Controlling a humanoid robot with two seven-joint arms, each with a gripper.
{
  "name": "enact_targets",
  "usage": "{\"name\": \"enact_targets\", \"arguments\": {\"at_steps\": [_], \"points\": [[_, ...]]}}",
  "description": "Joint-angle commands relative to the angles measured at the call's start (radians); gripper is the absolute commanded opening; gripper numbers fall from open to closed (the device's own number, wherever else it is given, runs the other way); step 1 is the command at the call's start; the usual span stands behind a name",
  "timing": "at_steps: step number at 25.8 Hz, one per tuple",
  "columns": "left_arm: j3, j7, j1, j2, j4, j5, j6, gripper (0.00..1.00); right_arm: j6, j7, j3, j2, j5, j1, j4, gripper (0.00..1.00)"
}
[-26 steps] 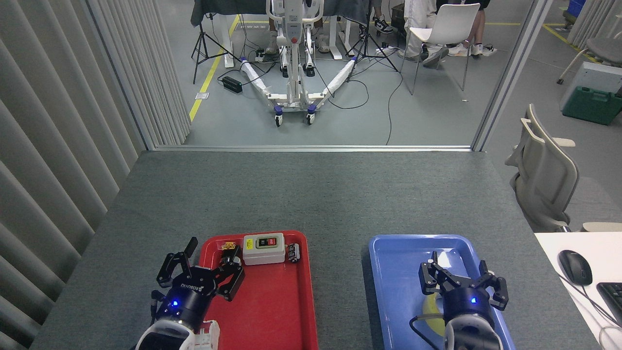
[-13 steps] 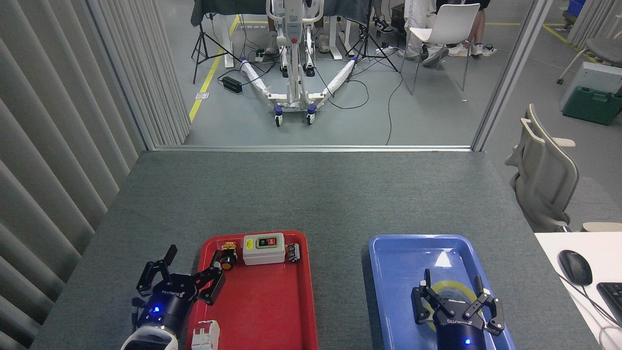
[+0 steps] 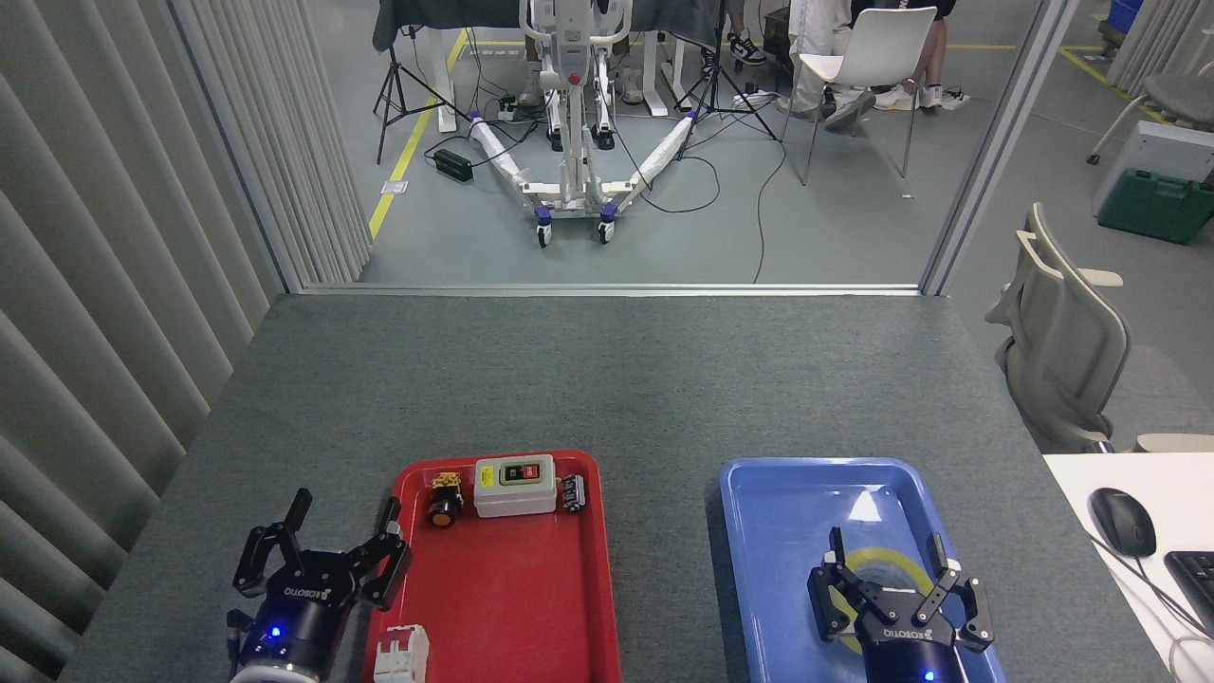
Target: Place and move tape with both arms
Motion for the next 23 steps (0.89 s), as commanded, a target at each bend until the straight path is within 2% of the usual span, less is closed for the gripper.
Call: {"name": "enact_targets", "arguments": {"at_steps": [1,5,9,17,20,23], "points": [[0.037,0.002,-0.010,-0.002,0.072,0.003,0.001,1.00,-0.004,-0.010,-0.007,0.004,-0.002,0.008,-0.001,1.00],[0.040,-0.003,-0.033,-0.001,0.127,0.011,-0.011,1.00,0.008,-0.015,-0.005,0.013,-0.004,0.009,-0.001,1.00],[0.040,-0.003,-0.045,0.001,0.119,0.059,-0.031,1.00,0.010,-0.016,-0.005,0.015,-0.005,0.017,-0.001,1.00],[0.040,-0.003,-0.046,0.002,0.118,0.062,-0.039,1.00,-0.002,-0.003,0.018,0.028,-0.007,0.020,0.001,1.00],[0.040,-0.003,-0.043,0.001,0.098,0.062,-0.039,1.00,-0.001,-0.007,0.018,0.028,-0.005,0.020,-0.005,1.00],[0.045,0.000,-0.022,0.002,0.018,0.059,-0.030,1.00,0.001,-0.006,0.018,0.028,-0.005,0.020,-0.007,1.00]]}}
